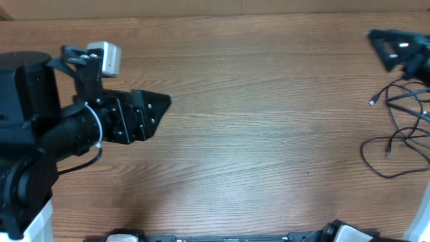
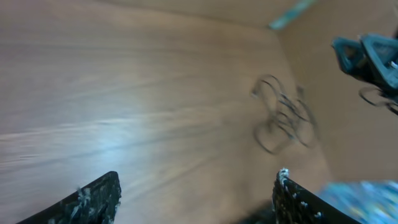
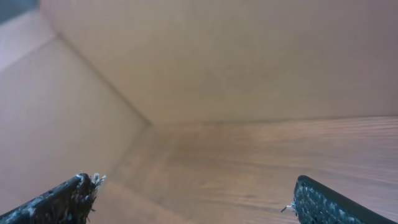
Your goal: Untangle cables
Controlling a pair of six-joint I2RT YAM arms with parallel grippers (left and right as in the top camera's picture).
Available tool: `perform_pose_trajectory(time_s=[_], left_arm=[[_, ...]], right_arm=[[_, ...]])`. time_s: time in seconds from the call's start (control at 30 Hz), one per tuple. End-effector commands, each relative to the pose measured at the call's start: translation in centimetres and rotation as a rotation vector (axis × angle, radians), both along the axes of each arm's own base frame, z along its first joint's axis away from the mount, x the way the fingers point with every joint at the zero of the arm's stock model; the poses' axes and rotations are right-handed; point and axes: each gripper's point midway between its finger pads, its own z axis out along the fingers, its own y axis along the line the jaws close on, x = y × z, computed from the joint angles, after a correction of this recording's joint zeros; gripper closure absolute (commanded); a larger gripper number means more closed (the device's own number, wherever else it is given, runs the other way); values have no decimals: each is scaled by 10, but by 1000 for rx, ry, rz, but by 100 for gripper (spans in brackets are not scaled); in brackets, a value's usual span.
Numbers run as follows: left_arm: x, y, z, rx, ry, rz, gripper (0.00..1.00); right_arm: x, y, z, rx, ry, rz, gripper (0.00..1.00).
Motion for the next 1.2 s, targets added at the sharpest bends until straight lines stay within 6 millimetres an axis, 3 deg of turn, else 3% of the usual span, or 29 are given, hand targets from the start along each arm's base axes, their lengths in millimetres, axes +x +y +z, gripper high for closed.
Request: perform_pose_trajectory(time_s=[0.0,0.17,0.3,0.5,0.63,0.7,0.83,0.97,1.1,1.17], left_arm=[[-1,31,15,143,-110,136,24],[-24,56,37,205,-228,250,24],[-49,79,50,242,-301,370,27],[-90,105,62,270,-383,501,30],[-107,109,57,270,-378,523,29],[-112,115,51,257,-339,568,34],[-117,127,42,279,-296,636,43],[-124,132,44,274,-310,673,48],[-127,139,45,289,-315,711,37],[-125,138,46,273,-315,713,12]], right_arm=[[-13,33,16,-134,-105,30,0],[-30,68,22,-227,-125,13,0],[-50,81,12,-373,-94,-67,0],[-88,75,-18,-583,39,-202,0],[-112,60,-40,-719,135,-268,0],[-126,55,-49,-773,177,-280,0],[-144,48,-57,-826,216,-294,0],[-151,49,-50,-774,203,-321,0],[-145,42,-40,-775,166,-380,0],[-140,42,-34,-765,144,-396,0]])
